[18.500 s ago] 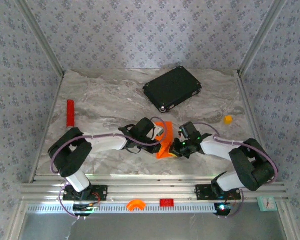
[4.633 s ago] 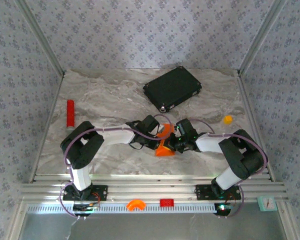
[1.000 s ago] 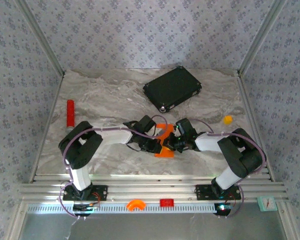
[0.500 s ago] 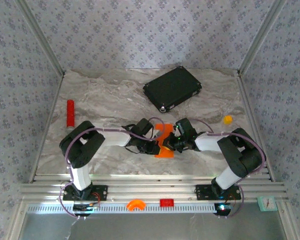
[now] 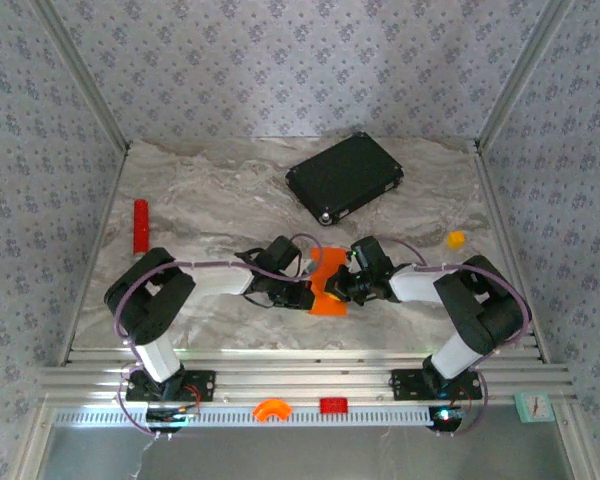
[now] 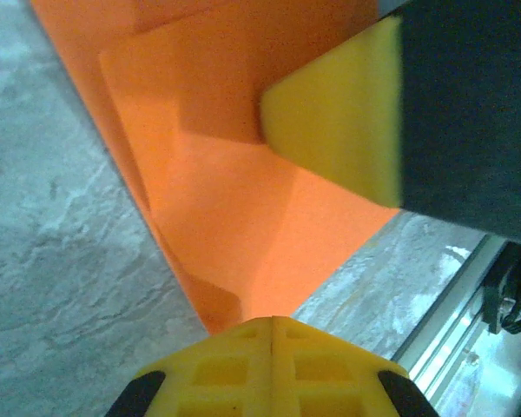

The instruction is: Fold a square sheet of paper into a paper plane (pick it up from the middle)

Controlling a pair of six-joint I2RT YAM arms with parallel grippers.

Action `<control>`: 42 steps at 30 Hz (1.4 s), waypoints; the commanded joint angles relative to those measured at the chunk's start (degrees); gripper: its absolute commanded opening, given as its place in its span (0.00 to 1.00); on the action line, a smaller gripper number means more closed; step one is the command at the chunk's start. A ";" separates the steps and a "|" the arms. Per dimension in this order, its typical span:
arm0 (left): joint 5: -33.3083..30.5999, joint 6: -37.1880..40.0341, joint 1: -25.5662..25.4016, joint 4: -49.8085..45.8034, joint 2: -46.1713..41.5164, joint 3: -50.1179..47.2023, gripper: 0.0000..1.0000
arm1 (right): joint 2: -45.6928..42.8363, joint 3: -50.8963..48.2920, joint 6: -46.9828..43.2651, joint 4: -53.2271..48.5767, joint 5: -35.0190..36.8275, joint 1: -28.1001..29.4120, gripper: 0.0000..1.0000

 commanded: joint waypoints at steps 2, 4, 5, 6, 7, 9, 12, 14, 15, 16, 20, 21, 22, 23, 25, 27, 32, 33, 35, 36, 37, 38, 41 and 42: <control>0.47 1.56 0.23 -0.48 0.18 3.83 0.00 | 2.61 -1.65 -0.54 -7.93 4.43 -0.22 0.03; 0.55 1.57 0.22 -0.10 2.47 4.36 0.00 | 2.67 -1.57 -0.39 -7.77 4.35 -0.13 0.03; 0.55 1.40 0.28 0.16 3.50 4.40 0.00 | 2.71 -1.41 -0.42 -7.72 4.34 -0.02 0.03; 0.50 1.13 0.17 0.39 4.49 4.36 0.00 | 2.67 -1.32 -0.37 -7.74 4.30 -0.03 0.03; 0.38 0.81 0.09 0.36 5.47 4.28 0.00 | 2.67 -1.23 -0.45 -7.78 4.24 -0.07 0.03; 0.03 0.33 -0.06 0.92 6.26 3.37 0.00 | 2.54 -1.05 -0.44 -7.78 4.19 -0.02 0.03; -2.00 0.40 -0.06 0.24 7.15 2.16 0.00 | 2.49 -0.67 -0.53 -7.86 4.09 -0.06 0.03; -2.69 0.92 0.10 -1.15 8.21 1.87 0.00 | 2.54 -0.29 -0.50 -7.83 3.91 -0.02 0.03; -2.80 0.94 0.11 -1.23 8.44 1.55 0.00 | 2.43 -0.06 -0.38 -7.77 3.75 0.02 0.03; -2.79 0.74 0.06 -0.90 8.40 1.01 0.00 | 2.19 0.09 -0.37 -7.75 3.64 0.09 0.03; -3.48 0.61 0.10 -0.78 7.62 0.15 0.00 | 0.47 0.85 -0.87 -8.49 3.77 0.15 0.04; -3.75 0.76 0.11 -1.04 7.61 0.30 0.00 | -0.14 0.87 -0.98 -8.95 3.99 0.07 0.04; -3.84 0.85 0.19 -1.18 7.47 0.40 0.00 | -0.75 0.89 -1.15 -9.39 4.07 -0.11 0.04; -3.85 0.91 0.18 -1.27 7.53 0.51 0.00 | -1.27 0.93 -1.20 -9.66 4.08 -0.34 0.04; -3.84 0.96 0.17 -1.44 7.61 0.88 0.00 | -2.68 0.73 -1.54 -10.27 4.42 -0.86 0.04; -3.84 1.15 0.15 -1.77 7.48 1.31 0.00 | -4.01 0.14 -1.83 -10.57 4.56 -1.77 0.04; -3.84 1.25 0.17 -2.02 7.79 1.83 0.00 | -4.73 -1.06 -3.02 -11.29 4.21 -3.96 0.04; -3.76 1.21 0.17 -2.07 7.78 1.93 0.00 | -4.39 -1.45 -3.06 -11.12 4.17 -4.15 0.05; -3.77 1.21 0.11 -1.98 7.61 1.82 0.00 | -3.81 -2.22 -2.90 -10.61 4.21 -4.27 0.04; -3.84 1.25 0.15 -1.89 7.52 1.81 0.00 | -3.43 -2.43 -2.83 -10.76 4.47 -4.24 0.04; -3.85 1.25 0.19 -1.97 7.52 1.86 0.00 | -2.84 -2.58 -2.83 -10.93 4.65 -4.33 0.05; -3.76 1.37 0.14 -2.14 7.56 2.04 0.00 | -2.48 -2.60 -2.83 -10.91 4.32 -4.34 0.04; -3.93 1.91 0.14 -2.83 7.46 2.48 0.00 | -3.20 -2.14 -3.13 -10.97 4.07 -4.26 0.05; -4.15 2.06 0.19 -3.06 7.43 2.49 0.00 | -3.73 -1.74 -3.43 -11.64 4.18 -4.25 0.05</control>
